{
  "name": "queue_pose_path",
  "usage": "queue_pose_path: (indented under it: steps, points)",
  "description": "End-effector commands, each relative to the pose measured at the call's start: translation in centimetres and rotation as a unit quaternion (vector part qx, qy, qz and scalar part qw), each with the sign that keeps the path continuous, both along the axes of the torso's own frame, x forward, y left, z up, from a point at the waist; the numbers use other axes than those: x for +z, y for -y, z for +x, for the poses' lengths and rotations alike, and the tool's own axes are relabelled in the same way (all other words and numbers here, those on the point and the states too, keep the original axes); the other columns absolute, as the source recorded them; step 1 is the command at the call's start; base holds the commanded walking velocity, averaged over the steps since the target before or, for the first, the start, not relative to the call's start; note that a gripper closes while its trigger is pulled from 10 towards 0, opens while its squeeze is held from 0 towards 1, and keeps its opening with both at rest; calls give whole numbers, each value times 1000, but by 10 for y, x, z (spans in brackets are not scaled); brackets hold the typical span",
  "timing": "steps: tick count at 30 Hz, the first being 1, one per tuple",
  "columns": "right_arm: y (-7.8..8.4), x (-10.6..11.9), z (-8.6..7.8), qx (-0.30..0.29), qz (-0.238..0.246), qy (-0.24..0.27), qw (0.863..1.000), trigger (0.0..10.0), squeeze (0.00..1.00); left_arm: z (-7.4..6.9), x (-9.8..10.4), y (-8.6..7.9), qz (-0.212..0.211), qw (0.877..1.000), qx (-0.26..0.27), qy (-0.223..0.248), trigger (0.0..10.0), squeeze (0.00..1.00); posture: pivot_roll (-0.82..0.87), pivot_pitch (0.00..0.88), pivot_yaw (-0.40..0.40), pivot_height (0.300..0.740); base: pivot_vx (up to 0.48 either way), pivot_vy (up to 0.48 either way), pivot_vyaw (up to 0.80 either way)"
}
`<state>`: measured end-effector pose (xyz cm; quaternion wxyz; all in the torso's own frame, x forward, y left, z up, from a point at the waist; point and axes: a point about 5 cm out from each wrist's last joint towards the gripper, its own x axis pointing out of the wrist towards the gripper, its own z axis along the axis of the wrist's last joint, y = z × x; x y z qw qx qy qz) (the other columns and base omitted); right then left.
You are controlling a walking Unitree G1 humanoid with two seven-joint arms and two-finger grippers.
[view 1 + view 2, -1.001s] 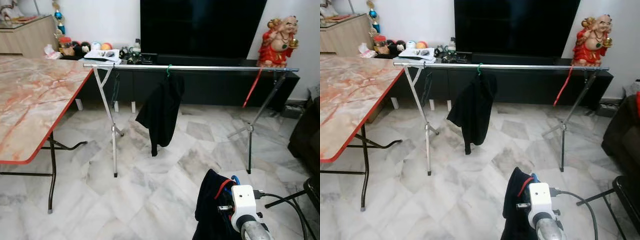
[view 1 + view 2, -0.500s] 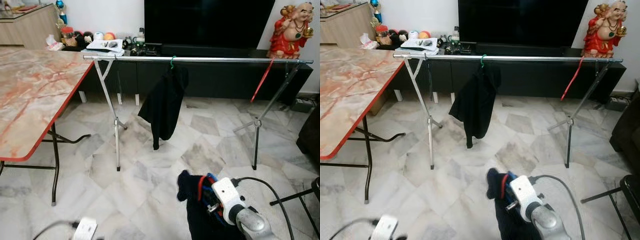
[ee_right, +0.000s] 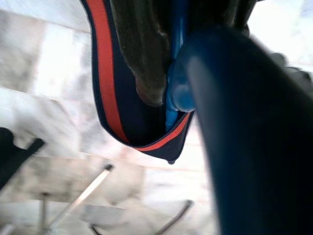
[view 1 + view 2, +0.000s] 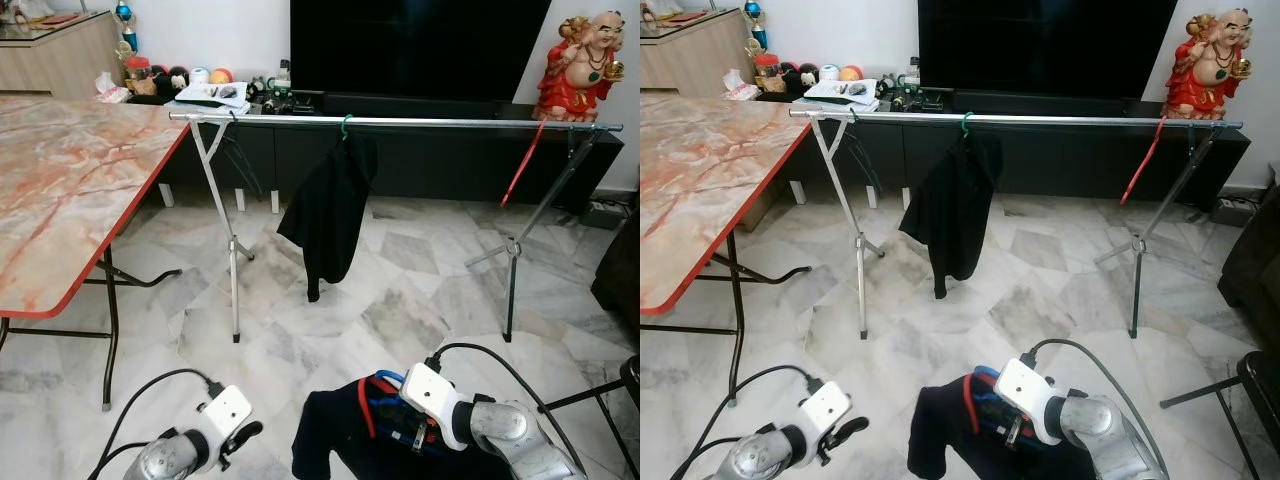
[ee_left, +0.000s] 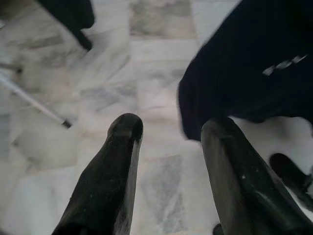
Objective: Hang hanger
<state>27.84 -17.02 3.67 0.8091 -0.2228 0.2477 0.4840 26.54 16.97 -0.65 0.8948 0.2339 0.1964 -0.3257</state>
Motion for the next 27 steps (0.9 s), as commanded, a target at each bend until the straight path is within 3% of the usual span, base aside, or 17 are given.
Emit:
queue_pose_path:
  steps: [1,4,15,20,23,24,25,26,27]
  points:
    - [-8,15,5,43,15,20,999,10000,0,0,1,8,-3,1000,-27,-2,10000,0,132,29,-44,740,0,0,0]
    - [-7,24,2,87,17,22,996,10000,0,0,1,14,1,999,-52,-2,10000,0,126,29,-43,740,0,0,0]
    - [-3,53,4,133,21,50,990,10000,0,-3,-3,17,12,996,-85,-34,10000,0,121,26,-43,740,0,0,0]
    - [-5,61,2,147,30,52,987,10000,0,-1,-3,16,17,996,-76,-39,10000,0,112,19,-43,740,0,0,0]
    - [-3,62,1,148,26,53,987,10000,0,4,-1,15,-10,998,-45,-47,10000,0,112,19,-43,740,0,0,0]
    - [-2,63,1,149,25,53,987,10000,0,5,0,14,-24,998,-34,-53,10000,541,108,16,-42,740,0,0,0]
    - [-1,63,0,149,26,53,987,10000,0,6,0,14,-29,998,-31,-55,10000,541,106,16,-43,740,0,0,0]
    - [0,64,-1,151,26,52,987,10000,0,6,1,13,-40,997,-29,-59,10000,1000,106,16,-43,740,0,0,0]
    - [0,65,-1,152,26,52,987,10000,0,7,1,13,-49,996,-27,-63,10000,1000,106,16,-43,740,0,0,0]
